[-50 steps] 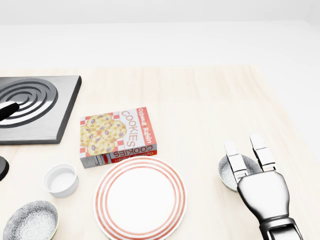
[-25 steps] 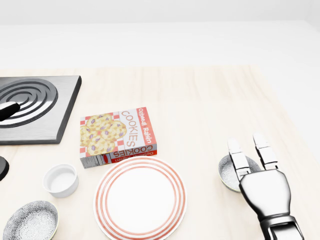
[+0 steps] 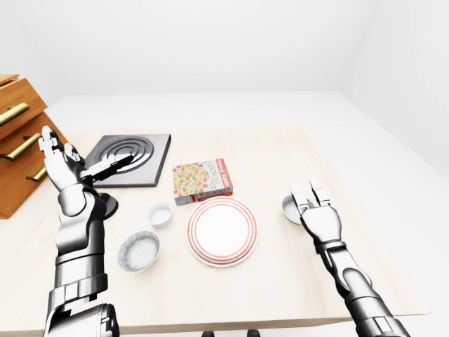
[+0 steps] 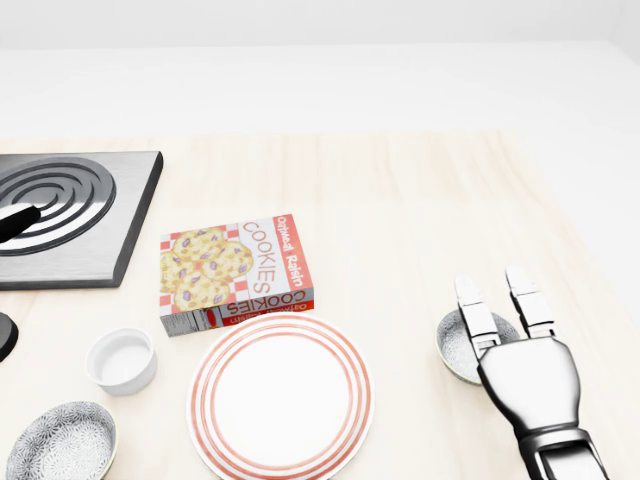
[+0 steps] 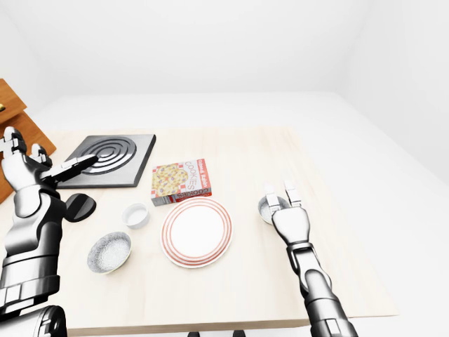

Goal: Pick the akita bowl next to the plate and place it on the plate.

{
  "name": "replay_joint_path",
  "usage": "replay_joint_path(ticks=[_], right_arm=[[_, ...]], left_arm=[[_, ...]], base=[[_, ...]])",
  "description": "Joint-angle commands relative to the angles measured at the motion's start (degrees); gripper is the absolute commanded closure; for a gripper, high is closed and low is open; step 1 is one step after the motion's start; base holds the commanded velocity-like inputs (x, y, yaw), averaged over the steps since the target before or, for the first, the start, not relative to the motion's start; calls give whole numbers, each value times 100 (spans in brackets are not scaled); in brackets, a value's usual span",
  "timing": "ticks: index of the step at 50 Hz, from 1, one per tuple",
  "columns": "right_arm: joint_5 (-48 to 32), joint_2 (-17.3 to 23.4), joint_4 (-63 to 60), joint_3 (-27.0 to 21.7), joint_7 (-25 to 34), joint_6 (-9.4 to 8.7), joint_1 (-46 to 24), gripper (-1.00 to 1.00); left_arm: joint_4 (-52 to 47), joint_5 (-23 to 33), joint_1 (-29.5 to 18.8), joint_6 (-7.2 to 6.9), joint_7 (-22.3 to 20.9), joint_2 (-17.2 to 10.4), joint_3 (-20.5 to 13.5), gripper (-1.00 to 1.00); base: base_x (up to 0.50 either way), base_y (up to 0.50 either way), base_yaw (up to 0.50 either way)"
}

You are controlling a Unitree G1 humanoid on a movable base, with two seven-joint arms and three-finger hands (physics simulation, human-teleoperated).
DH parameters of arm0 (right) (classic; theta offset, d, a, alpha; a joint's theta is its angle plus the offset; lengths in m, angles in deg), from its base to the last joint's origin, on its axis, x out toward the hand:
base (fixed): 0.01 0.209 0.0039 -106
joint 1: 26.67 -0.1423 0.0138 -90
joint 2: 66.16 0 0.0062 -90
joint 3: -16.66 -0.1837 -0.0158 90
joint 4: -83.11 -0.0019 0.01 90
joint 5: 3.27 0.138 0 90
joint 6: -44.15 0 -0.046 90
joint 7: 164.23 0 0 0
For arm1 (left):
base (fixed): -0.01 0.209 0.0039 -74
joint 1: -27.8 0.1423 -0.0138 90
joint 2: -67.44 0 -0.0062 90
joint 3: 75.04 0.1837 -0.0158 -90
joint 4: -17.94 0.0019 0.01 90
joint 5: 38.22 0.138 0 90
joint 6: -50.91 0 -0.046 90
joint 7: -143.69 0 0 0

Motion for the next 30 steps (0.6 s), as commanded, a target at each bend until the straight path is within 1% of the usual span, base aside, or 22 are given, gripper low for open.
replay_joint_path(ticks=[1, 21, 30], right_arm=[[-149, -6, 113, 49, 0, 0, 318, -100], [-77, -22, 276, 63, 0, 0, 179, -100], [121, -20, 388, 21, 0, 0, 93, -100]], left_arm=[[14, 1, -2, 0, -3, -1, -2, -100], [-10, -16, -6, 0, 4, -7, -11, -100], [-29, -21, -2, 0, 11, 4, -5, -100]], base=[[0, 0, 0], [0, 0, 0], [0, 0, 0]])
